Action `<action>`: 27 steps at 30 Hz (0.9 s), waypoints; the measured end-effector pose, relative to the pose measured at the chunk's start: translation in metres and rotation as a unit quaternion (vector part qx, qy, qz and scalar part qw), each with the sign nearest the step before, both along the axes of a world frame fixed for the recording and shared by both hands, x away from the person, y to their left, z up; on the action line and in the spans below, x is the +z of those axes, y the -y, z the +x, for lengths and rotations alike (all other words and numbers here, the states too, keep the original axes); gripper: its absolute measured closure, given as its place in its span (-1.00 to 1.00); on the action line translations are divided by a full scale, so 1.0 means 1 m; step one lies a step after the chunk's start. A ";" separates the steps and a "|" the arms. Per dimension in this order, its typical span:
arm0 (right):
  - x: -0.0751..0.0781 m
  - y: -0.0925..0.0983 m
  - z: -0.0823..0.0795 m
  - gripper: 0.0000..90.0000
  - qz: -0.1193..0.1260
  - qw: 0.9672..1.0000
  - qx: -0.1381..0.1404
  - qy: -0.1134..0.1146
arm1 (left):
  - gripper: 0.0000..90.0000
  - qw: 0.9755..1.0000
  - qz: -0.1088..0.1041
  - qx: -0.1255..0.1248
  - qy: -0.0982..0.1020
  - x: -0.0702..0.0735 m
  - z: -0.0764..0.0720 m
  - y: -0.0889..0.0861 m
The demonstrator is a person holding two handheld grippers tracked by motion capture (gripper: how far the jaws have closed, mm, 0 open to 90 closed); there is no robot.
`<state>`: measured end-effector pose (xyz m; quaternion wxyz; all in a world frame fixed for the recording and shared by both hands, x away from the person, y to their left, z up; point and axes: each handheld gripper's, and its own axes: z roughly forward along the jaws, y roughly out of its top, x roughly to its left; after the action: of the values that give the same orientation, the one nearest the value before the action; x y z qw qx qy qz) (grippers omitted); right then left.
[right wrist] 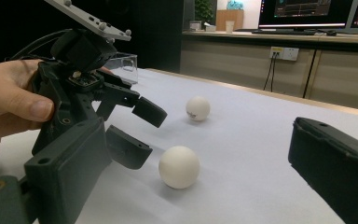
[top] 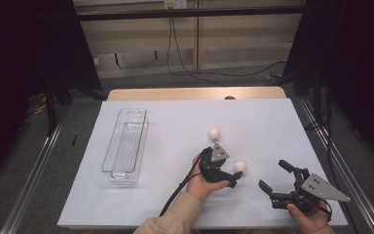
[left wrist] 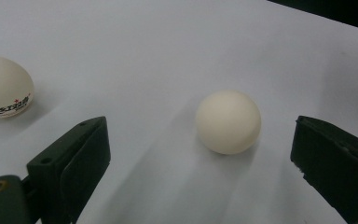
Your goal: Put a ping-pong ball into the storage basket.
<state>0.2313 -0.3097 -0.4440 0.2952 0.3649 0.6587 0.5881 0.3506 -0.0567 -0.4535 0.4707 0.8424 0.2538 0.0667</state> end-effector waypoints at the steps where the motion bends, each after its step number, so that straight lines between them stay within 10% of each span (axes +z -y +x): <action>1: 0.000 0.000 0.000 -0.91 0.000 1.000 0.000 0.000 | -0.90 1.000 -0.001 0.000 -0.001 0.000 0.000 0.000; 27: 0.000 0.000 0.001 -0.91 0.000 1.000 0.001 0.000 | -0.84 1.000 0.000 -0.008 -0.008 -0.002 0.001 0.006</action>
<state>0.2319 -0.3092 -0.4441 0.2944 0.3644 0.6592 0.5882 0.3516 -0.0624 -0.4560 0.4692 0.8449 0.2506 0.0557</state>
